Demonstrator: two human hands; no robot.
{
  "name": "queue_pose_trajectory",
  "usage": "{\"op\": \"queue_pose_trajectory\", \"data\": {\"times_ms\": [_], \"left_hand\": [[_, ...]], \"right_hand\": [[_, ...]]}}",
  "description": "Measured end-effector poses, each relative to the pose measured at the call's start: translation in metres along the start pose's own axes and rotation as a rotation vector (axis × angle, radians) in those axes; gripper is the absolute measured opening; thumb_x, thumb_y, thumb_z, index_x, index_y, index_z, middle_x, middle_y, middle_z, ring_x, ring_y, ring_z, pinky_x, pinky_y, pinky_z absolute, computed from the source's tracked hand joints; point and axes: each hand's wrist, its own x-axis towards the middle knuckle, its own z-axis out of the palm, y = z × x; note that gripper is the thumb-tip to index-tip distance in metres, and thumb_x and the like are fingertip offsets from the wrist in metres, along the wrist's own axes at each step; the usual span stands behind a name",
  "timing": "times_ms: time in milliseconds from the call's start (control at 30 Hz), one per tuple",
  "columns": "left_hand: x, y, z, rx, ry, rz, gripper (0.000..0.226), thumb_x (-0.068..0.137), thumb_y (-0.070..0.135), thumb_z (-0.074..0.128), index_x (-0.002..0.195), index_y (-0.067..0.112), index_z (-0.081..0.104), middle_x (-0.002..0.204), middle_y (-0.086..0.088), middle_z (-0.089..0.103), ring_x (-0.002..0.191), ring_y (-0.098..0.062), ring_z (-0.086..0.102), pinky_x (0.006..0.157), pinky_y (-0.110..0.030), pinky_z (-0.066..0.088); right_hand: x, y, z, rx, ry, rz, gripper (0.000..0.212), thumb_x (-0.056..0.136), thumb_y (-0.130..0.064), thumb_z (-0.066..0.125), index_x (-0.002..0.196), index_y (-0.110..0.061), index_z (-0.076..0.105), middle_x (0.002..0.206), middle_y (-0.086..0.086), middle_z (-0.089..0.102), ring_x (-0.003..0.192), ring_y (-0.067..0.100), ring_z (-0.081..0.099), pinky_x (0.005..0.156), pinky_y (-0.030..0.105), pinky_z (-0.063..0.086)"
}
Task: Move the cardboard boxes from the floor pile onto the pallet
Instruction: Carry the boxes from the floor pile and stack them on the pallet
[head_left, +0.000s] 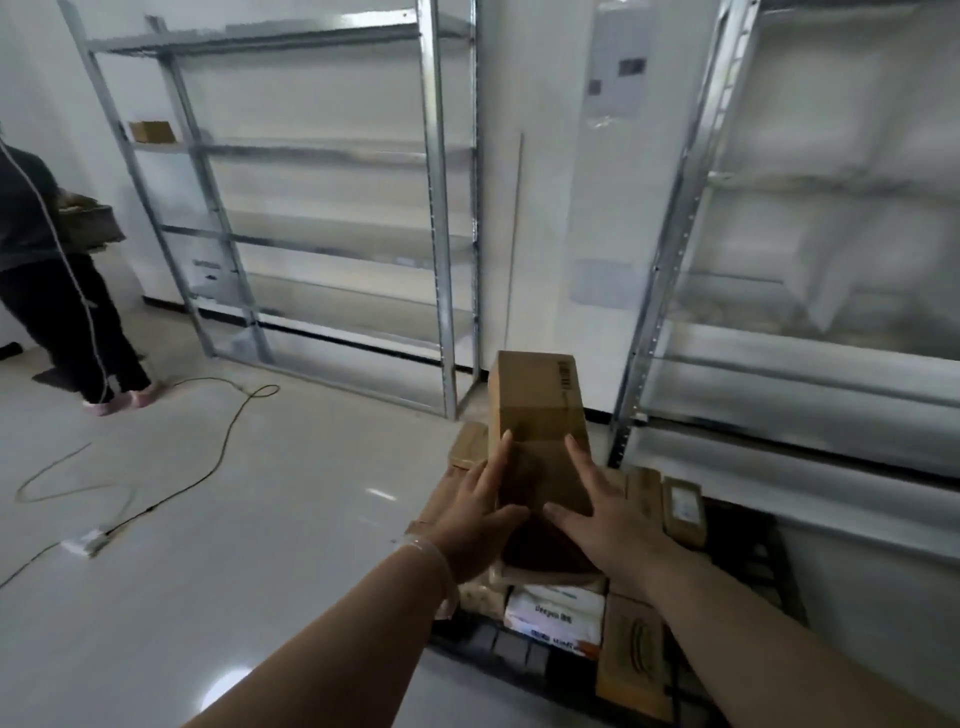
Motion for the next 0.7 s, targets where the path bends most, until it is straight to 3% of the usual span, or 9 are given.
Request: {"op": "queue_pose_trajectory", "data": {"times_ms": [67, 133, 167, 200, 267, 333, 467, 700], "left_hand": [[0.022, -0.006, 0.011, -0.026, -0.083, 0.000, 0.084, 0.086, 0.017, 0.063, 0.141, 0.060, 0.017, 0.156, -0.003, 0.012, 0.136, -0.028, 0.033, 0.104, -0.045, 0.047], [0.044, -0.012, 0.017, 0.063, -0.145, 0.020, 0.083, 0.090, 0.018, 0.064, 0.141, 0.060, 0.014, 0.155, -0.001, 0.007, 0.120, -0.010, 0.036, 0.084, -0.017, 0.054], [0.055, -0.014, 0.019, 0.079, -0.189, 0.016, 0.083, 0.090, 0.018, 0.065, 0.139, 0.062, 0.013, 0.155, 0.000, 0.006, 0.114, -0.006, 0.037, 0.076, -0.009, 0.052], [0.066, -0.014, 0.023, 0.071, -0.238, -0.004, 0.083, 0.089, 0.019, 0.066, 0.136, 0.064, 0.015, 0.154, -0.001, 0.007, 0.115, -0.009, 0.039, 0.078, -0.011, 0.053], [0.086, -0.013, 0.032, 0.026, -0.345, -0.054, 0.081, 0.088, 0.017, 0.067, 0.132, 0.067, 0.020, 0.152, -0.004, 0.014, 0.127, -0.024, 0.041, 0.093, -0.038, 0.056], [0.104, -0.010, 0.043, 0.053, -0.424, -0.067, 0.080, 0.089, 0.018, 0.067, 0.132, 0.066, 0.020, 0.150, -0.004, 0.017, 0.130, -0.033, 0.039, 0.097, -0.051, 0.052], [0.136, -0.014, 0.072, 0.122, -0.621, -0.066, 0.083, 0.088, 0.019, 0.067, 0.133, 0.066, 0.016, 0.151, -0.005, 0.012, 0.130, -0.036, 0.038, 0.095, -0.055, 0.052], [0.162, -0.021, 0.142, 0.261, -0.793, -0.002, 0.091, 0.078, 0.032, 0.074, 0.129, 0.074, 0.012, 0.151, 0.000, 0.015, 0.129, -0.035, 0.042, 0.091, -0.054, 0.054]], "right_hand": [[0.002, 0.015, -0.011, -0.002, 0.042, 0.057, 0.085, 0.095, -0.045, 0.059, 0.151, -0.054, -0.004, 0.159, 0.002, 0.024, 0.137, 0.024, 0.038, 0.107, 0.034, 0.036], [0.004, 0.027, -0.018, -0.005, 0.077, 0.111, 0.084, 0.095, -0.047, 0.058, 0.150, -0.057, -0.005, 0.161, 0.002, 0.020, 0.141, 0.025, 0.032, 0.114, 0.040, 0.032], [0.005, 0.031, -0.021, -0.004, 0.094, 0.144, 0.083, 0.095, -0.048, 0.058, 0.148, -0.059, -0.005, 0.162, 0.001, 0.017, 0.143, 0.026, 0.028, 0.116, 0.042, 0.030], [0.005, 0.035, -0.024, 0.007, 0.112, 0.173, 0.082, 0.095, -0.050, 0.057, 0.147, -0.061, -0.005, 0.163, 0.000, 0.015, 0.145, 0.025, 0.025, 0.117, 0.044, 0.029], [0.006, 0.044, -0.030, 0.058, 0.152, 0.215, 0.080, 0.095, -0.049, 0.057, 0.147, -0.061, -0.003, 0.164, -0.003, 0.012, 0.146, 0.024, 0.023, 0.118, 0.046, 0.028], [0.005, 0.055, -0.038, 0.098, 0.199, 0.265, 0.080, 0.096, -0.047, 0.056, 0.149, -0.058, -0.002, 0.164, -0.004, 0.010, 0.146, 0.022, 0.023, 0.118, 0.044, 0.028], [-0.006, 0.083, -0.047, 0.126, 0.292, 0.385, 0.079, 0.097, -0.049, 0.054, 0.149, -0.058, -0.005, 0.160, -0.006, 0.015, 0.136, 0.019, 0.032, 0.108, 0.035, 0.032], [-0.032, 0.144, -0.072, 0.174, 0.443, 0.496, 0.078, 0.093, -0.054, 0.057, 0.142, -0.069, -0.002, 0.156, -0.010, 0.022, 0.128, 0.017, 0.040, 0.106, 0.041, 0.041]]}}
